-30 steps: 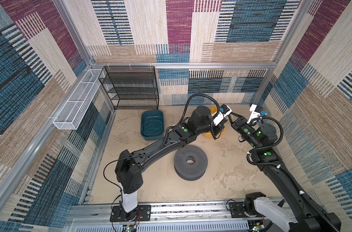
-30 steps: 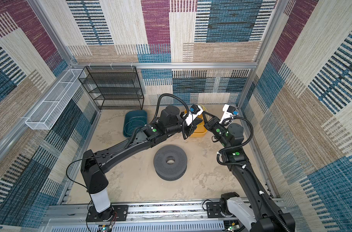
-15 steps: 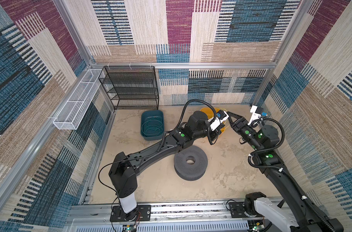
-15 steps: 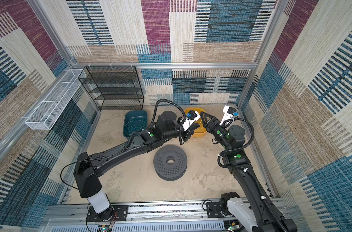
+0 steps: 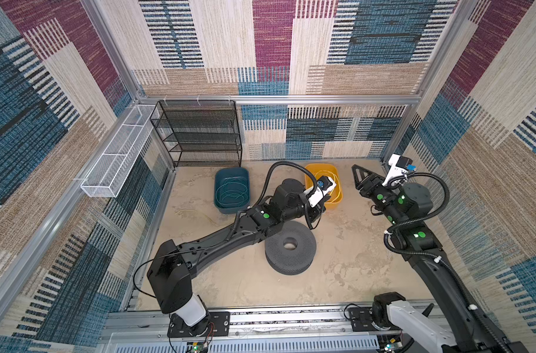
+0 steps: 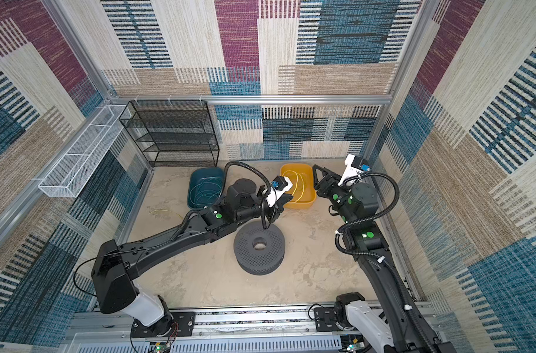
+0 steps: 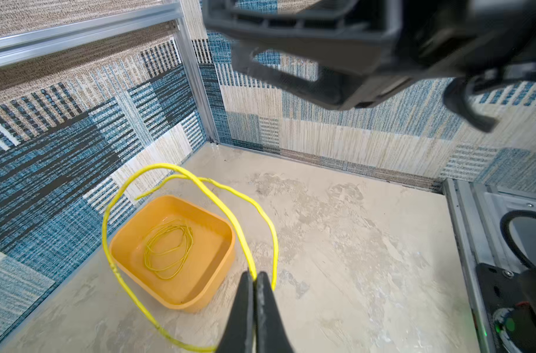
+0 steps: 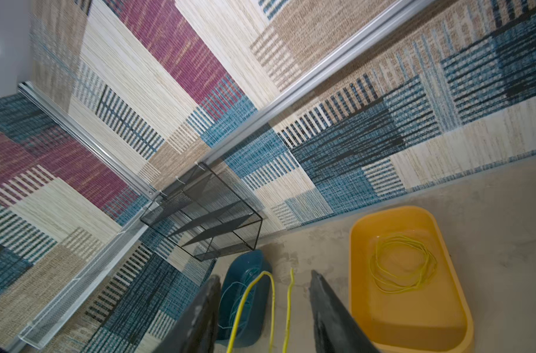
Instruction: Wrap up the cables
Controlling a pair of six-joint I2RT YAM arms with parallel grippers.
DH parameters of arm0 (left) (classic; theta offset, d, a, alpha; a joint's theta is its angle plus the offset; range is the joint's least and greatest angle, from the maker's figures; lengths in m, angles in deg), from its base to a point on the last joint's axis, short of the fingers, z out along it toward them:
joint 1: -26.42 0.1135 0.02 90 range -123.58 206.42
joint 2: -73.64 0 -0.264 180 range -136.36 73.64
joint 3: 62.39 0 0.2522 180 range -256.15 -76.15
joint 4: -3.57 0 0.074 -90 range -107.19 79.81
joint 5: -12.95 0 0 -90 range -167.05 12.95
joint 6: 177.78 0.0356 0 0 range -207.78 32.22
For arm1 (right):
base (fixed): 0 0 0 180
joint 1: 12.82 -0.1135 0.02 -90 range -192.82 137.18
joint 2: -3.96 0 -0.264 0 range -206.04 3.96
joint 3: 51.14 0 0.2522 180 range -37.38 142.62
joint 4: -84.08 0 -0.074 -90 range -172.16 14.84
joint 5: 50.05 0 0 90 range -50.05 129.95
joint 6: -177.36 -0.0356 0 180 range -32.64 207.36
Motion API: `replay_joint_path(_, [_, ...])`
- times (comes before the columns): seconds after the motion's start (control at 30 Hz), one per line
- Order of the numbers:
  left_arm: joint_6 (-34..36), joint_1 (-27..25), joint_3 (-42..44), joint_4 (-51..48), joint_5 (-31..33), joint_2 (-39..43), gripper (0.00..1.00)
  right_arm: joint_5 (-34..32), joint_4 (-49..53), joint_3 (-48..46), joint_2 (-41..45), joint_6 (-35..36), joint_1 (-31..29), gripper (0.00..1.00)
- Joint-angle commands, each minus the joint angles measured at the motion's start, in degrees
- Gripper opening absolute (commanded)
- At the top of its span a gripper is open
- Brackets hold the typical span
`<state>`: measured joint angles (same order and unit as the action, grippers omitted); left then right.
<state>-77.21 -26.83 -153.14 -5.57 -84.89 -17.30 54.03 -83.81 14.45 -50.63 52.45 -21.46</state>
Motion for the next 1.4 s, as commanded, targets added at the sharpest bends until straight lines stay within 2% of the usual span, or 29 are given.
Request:
replay_joint_path(0.0, [3.5, 0.1, 2.5, -0.1, 0.4, 3.7, 0.00, 11.1, 2.0, 1.3, -3.8, 4.5, 0.0, 0.50])
replay_joint_path(0.2, [6.8, 0.1, 10.7, -3.0, 3.5, 12.2, 0.00, 26.1, 0.6, 1.8, -10.1, 5.1, 0.0, 0.50])
replay_joint_path(0.37, [7.2, 0.1, 13.2, -3.2, 5.9, 15.0, 0.00, 29.3, -3.4, -1.4, -10.8, 2.2, -1.0, 0.44])
replay_joint_path(0.87, [7.9, 0.2, 12.0, -3.6, 6.1, 13.6, 0.00, 32.1, -5.6, -4.0, -9.9, -0.8, -3.3, 0.43])
replay_joint_path(1.03, [8.2, 0.1, 11.8, -3.6, 6.2, 13.5, 0.00, 31.5, -5.6, -4.3, -10.3, -0.8, -3.9, 0.34])
replay_joint_path(1.17, [8.4, 0.1, 11.8, -3.6, 6.3, 13.5, 0.00, 31.0, -5.5, -4.1, -10.2, -0.7, -3.9, 0.21])
replay_joint_path(1.37, [8.6, 0.1, 12.3, -3.2, 6.8, 14.2, 0.00, 30.5, -6.5, -3.5, -10.8, -1.2, -3.9, 0.07])
